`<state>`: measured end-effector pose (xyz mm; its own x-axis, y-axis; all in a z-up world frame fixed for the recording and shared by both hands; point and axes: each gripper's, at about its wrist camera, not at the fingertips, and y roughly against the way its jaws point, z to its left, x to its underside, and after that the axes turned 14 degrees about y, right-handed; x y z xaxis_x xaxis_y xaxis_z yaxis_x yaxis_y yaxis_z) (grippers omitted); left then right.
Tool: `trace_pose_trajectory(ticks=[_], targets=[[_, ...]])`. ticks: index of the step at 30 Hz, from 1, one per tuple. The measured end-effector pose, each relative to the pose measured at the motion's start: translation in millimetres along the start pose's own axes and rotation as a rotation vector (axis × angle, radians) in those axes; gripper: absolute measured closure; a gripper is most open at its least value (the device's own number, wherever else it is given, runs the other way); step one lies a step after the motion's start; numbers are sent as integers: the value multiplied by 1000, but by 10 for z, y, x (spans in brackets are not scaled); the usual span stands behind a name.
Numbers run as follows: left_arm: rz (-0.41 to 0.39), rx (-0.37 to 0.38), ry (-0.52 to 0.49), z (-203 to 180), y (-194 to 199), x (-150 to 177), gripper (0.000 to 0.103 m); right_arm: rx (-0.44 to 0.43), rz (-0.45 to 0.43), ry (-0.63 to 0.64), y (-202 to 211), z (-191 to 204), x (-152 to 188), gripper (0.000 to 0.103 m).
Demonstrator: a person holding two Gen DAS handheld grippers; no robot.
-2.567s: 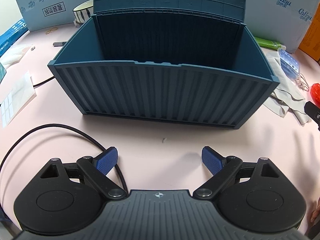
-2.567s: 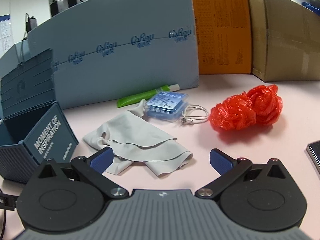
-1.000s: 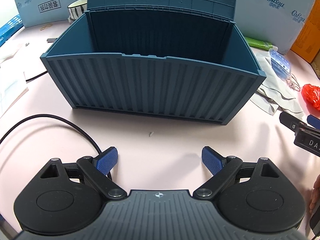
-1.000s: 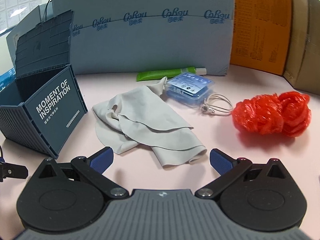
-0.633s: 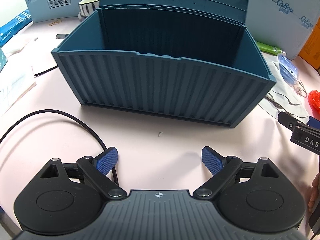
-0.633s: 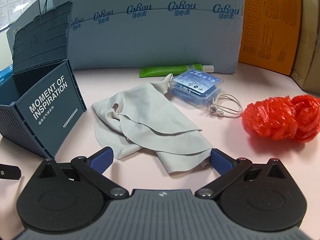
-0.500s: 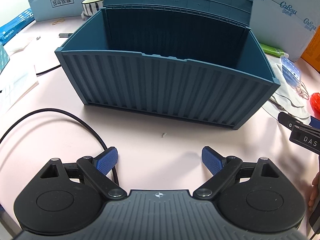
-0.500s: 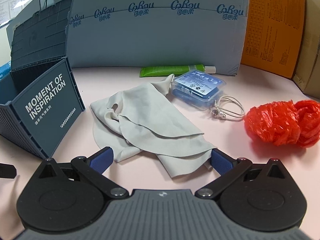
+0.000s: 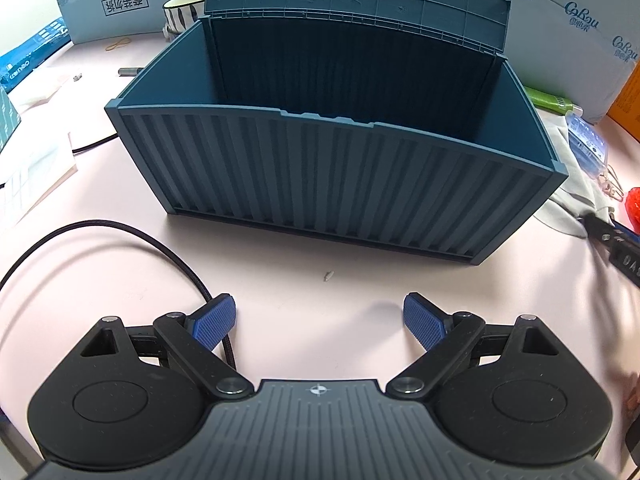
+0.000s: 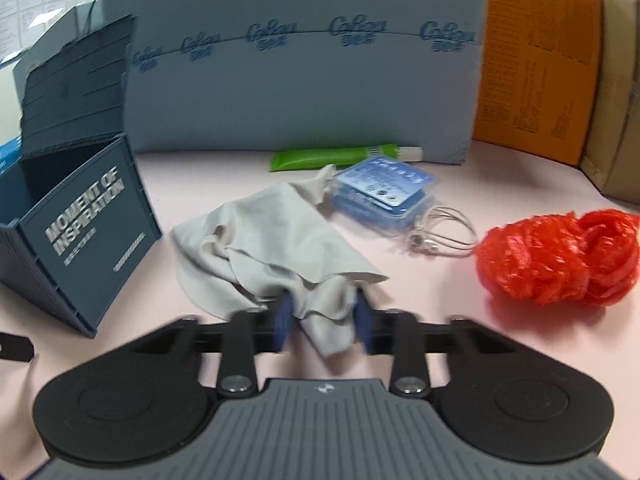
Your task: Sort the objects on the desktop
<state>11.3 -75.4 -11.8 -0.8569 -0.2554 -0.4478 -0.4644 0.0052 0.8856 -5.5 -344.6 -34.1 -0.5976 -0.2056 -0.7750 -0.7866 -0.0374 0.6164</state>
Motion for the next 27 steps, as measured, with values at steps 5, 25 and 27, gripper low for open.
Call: trace_pose_trajectory(ticks=[5, 25, 27], targets=[[2, 2, -4, 1, -13, -13, 13, -9, 2, -16, 23, -31, 15, 99], [13, 42, -35, -169, 44, 140, 13, 1, 10, -50, 265, -120, 159, 99], [16, 46, -44, -206, 46, 165, 13, 19, 13, -57, 295, -149, 187, 99]])
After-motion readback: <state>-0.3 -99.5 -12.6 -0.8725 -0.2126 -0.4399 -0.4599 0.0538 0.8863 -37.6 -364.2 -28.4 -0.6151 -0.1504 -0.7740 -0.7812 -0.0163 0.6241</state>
